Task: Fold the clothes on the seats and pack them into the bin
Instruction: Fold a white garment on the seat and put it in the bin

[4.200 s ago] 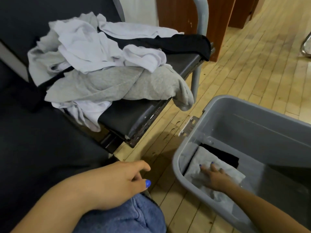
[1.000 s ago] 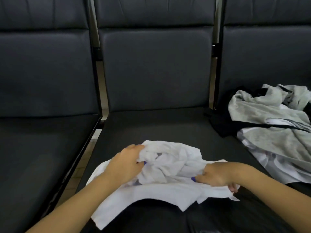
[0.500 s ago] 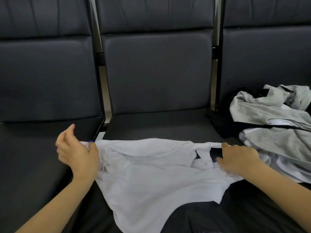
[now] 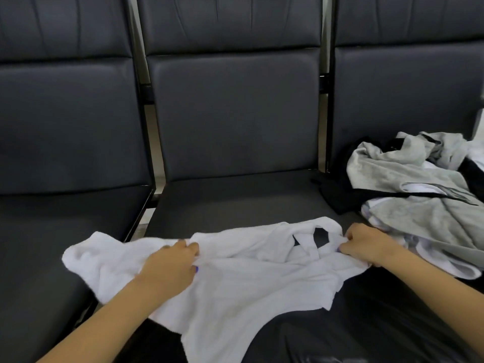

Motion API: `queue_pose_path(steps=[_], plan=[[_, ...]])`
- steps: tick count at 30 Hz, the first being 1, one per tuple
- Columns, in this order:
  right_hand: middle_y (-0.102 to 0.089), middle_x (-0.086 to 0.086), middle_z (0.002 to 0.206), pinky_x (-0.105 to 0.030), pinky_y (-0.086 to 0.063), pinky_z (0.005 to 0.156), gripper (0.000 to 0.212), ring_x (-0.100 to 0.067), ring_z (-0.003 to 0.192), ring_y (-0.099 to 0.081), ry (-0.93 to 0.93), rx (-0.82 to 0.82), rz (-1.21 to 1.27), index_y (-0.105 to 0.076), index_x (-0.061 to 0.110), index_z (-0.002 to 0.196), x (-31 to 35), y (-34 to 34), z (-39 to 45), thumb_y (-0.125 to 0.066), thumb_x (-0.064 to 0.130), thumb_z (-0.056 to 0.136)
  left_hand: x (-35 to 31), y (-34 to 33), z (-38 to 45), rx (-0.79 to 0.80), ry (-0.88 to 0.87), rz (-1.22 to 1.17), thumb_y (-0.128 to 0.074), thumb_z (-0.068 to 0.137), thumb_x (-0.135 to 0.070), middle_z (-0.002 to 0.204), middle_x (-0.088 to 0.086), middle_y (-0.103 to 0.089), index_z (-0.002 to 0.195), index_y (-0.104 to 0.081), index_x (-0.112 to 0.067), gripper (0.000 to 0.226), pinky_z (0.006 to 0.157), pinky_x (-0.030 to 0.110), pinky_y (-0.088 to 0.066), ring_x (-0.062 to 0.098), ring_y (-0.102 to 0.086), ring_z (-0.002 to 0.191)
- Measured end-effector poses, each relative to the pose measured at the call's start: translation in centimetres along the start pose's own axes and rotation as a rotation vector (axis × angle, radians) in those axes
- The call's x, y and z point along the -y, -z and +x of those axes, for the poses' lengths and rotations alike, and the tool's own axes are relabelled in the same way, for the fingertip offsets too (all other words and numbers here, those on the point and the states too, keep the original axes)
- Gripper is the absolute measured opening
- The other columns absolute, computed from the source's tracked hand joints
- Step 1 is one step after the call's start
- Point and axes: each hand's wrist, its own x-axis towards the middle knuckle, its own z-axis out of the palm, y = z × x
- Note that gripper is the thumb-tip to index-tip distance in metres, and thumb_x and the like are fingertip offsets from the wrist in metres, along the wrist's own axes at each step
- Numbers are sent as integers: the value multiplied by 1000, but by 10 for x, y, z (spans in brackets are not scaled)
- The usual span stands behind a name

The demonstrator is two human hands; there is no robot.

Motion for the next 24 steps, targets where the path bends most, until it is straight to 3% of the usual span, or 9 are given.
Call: queue_pose_path(steps=[3, 6, 10, 12, 15, 17, 18, 20, 24], plan=[[-53, -1, 75, -27, -36, 58, 22, -18, 72, -52, 62, -65, 300, -46, 13, 73, 1, 0, -1, -56, 24, 89, -10, 16, -2, 429, -118, -280, -56, 90, -36, 106, -10, -53, 106, -52, -32, 17, 86, 26, -45, 14, -54, 99], [-56, -5, 81, -30, -41, 62, 13, -18, 73, -54, 76, 56, 823, -50, 12, 82, 7, 2, -9, -55, 17, 93, -24, 43, -15, 877, -240, -588, -66, 87, -30, 96, -19, -58, 102, -57, -36, 18, 72, 21, -49, 9, -59, 88], [-65, -8, 99, -38, -49, 73, 12, -22, 89, -62, 172, 317, 1096, -59, 14, 102, 17, 4, -23, -48, 17, 98, -25, 66, -21, 1266, -325, -652, -62, 89, -4, 99, -11, -64, 113, -60, -25, 32, 60, 16, -55, 6, -65, 76], [-68, -9, 104, -36, -52, 72, 19, -23, 92, -65, 261, 404, 1127, -61, 16, 110, 25, 8, -31, -48, 11, 97, -26, 61, -22, 1191, -302, -756, -63, 90, -12, 88, -5, -64, 104, -64, -24, 19, 55, 16, -54, 7, -64, 70], [-68, -7, 105, -32, -52, 73, 27, -22, 92, -66, 371, 569, 1152, -65, 18, 111, 42, 15, -48, -60, 6, 86, -36, 39, -16, 593, -123, -944, -63, 88, -40, 79, -4, -61, 94, -64, -23, 17, 50, 19, -48, 7, -60, 65], [-68, -8, 106, -31, -54, 76, 33, -22, 93, -66, 458, 709, 1185, -69, 17, 107, 52, 19, -60, -62, 7, 77, -45, 29, -12, 333, -69, -1162, -66, 84, -43, 98, -7, -66, 108, -60, -28, 29, 73, 23, -55, 3, -64, 85], [-68, -8, 107, -31, -54, 77, 34, -22, 94, -66, 501, 782, 1197, -70, 16, 106, 57, 21, -65, -60, 6, 75, -48, 27, -13, 346, -130, -1285, -70, 82, -40, 112, -9, -66, 120, -56, -30, 41, 89, 27, -53, 2, -63, 101], [-68, -7, 108, -32, -54, 81, 34, -22, 98, -65, 589, 868, 1154, -71, 17, 105, 66, 21, -73, -56, 5, 77, -55, 34, -17, 446, -290, -1419, -74, 83, -23, 128, -7, -61, 133, -49, -28, 56, 100, 32, -47, 7, -56, 119], [-65, -14, 117, -39, -51, 89, 38, -29, 106, -63, 628, 750, 1036, -64, 10, 118, 73, 19, -69, -58, 8, 80, -63, 50, -22, 348, -341, -1583, -75, 78, -18, 108, 14, -68, 105, -69, -11, 29, 92, 38, -53, 23, -65, 105]])
